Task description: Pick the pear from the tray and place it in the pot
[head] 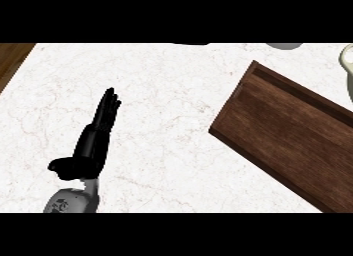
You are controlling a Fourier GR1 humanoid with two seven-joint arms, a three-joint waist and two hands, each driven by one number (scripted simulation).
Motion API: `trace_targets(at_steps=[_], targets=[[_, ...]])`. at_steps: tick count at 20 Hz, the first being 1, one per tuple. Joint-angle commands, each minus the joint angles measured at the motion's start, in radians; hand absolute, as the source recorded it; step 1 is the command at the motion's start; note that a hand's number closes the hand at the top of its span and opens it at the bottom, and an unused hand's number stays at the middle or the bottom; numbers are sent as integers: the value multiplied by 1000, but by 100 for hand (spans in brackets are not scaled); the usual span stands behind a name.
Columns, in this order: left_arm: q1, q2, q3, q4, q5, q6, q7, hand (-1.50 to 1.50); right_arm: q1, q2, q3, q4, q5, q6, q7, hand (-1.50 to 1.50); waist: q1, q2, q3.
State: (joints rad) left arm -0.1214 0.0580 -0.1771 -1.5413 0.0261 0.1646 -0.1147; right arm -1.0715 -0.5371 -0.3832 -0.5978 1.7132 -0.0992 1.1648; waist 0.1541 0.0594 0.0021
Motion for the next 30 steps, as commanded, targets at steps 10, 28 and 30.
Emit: trace_targets(at_steps=[10,28,30], targets=[[47,27,48,-24,13,8,-10,0,24,-20,-153,154,32,-210,152,150,-59,-24,2],[71,9,50,-30,11,21,-1,0,140,5,-470,287,-194,-364,31,-150,-95,-35,3],[100,40,77,-42,33,-8,-36,0,181,2,-505,255,-245,-467,-111,-150,-98,-37,3]])
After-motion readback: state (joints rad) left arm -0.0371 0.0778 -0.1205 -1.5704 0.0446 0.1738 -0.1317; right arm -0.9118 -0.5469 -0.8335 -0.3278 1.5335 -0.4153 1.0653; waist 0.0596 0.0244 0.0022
